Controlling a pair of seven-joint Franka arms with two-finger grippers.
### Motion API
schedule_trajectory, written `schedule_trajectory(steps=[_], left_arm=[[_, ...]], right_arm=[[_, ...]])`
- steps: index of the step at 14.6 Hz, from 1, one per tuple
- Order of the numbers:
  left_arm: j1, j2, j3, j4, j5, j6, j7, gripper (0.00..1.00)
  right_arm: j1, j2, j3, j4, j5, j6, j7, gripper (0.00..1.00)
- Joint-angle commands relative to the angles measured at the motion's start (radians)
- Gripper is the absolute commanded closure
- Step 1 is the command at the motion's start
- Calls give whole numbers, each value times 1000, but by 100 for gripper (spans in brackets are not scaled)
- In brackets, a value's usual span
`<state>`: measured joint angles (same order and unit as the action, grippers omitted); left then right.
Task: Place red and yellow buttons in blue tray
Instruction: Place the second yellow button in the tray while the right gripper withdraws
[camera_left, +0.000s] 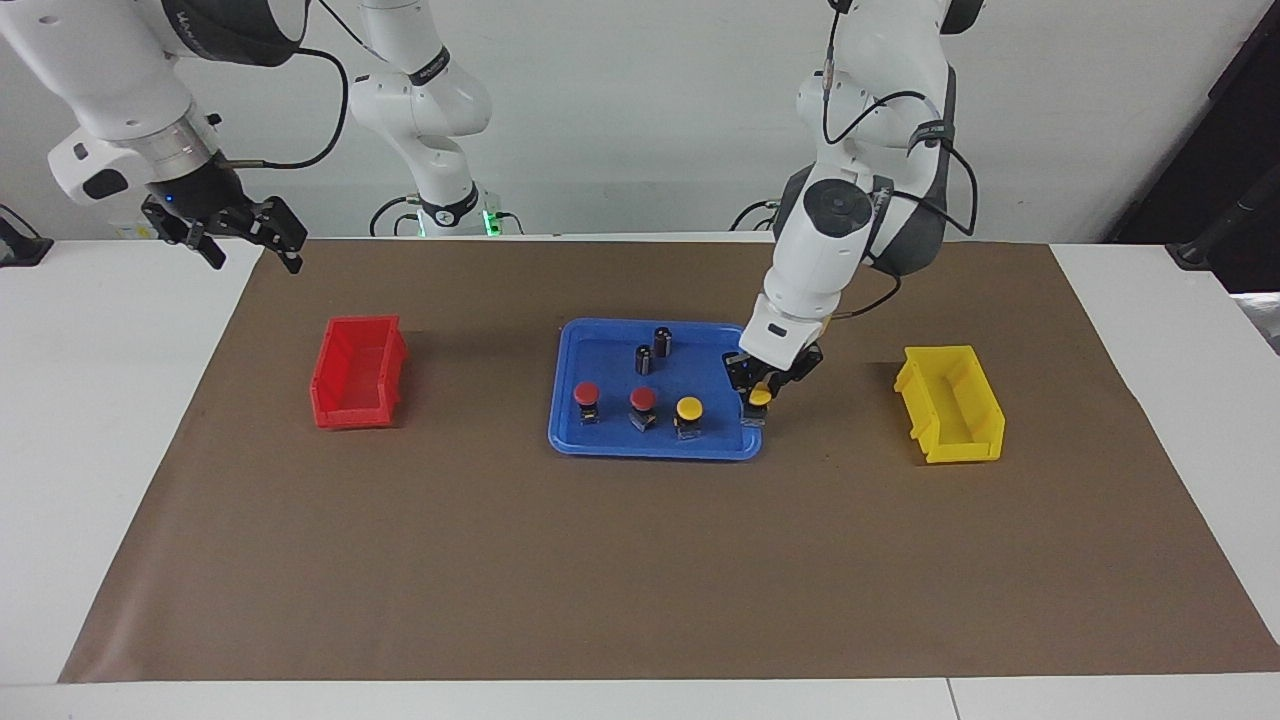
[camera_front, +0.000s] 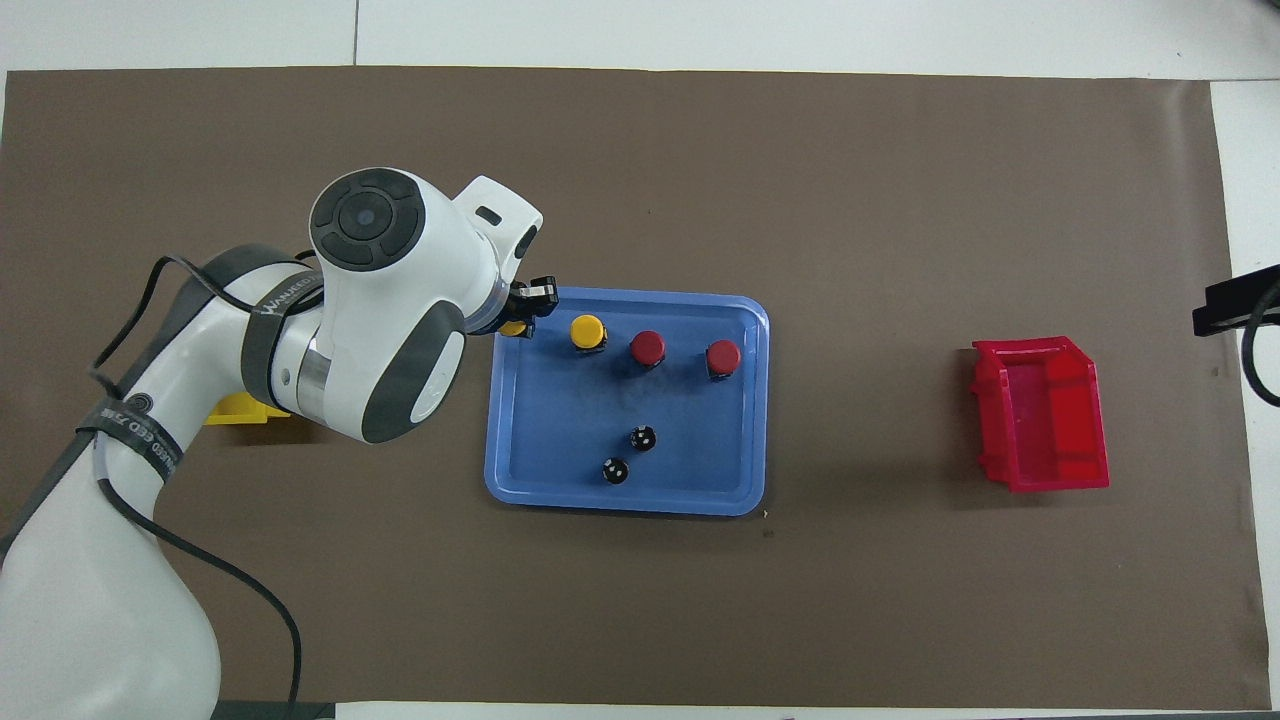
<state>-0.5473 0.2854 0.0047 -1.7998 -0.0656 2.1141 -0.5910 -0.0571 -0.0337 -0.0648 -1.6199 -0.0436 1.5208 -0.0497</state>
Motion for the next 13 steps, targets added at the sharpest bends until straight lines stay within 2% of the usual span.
schedule_trajectory(steps=[1, 4, 5, 7, 9, 11, 12, 13], left_arm=[[-34, 27, 20, -4, -23, 30, -21, 99], [-43, 43, 20, -41, -23, 89, -21, 98], [-43, 43, 20, -43, -23, 89, -21, 88], [-40, 41, 20, -27, -22, 78, -12, 43], [-40, 34, 21, -13, -20, 60, -12, 28], [-33, -8, 26, 11, -20, -18, -12, 17], [-22, -23, 34, 35, -20, -85, -9, 0], [4, -50, 44, 55, -16, -153, -4, 0]], right_arm=[[-38, -8, 23, -56, -10, 50, -25, 0], [-49, -15, 40, -60, -7, 55, -24, 0], [-49, -17, 40, -57, -7, 49, -24, 0], [-46, -17, 39, -52, -7, 45, -24, 0], [-38, -17, 40, -43, -7, 27, -22, 0], [-37, -17, 40, -38, -7, 21, -19, 0], [-37, -17, 40, -38, -7, 21, -19, 0], [-38, -17, 40, -40, -7, 21, -21, 0]])
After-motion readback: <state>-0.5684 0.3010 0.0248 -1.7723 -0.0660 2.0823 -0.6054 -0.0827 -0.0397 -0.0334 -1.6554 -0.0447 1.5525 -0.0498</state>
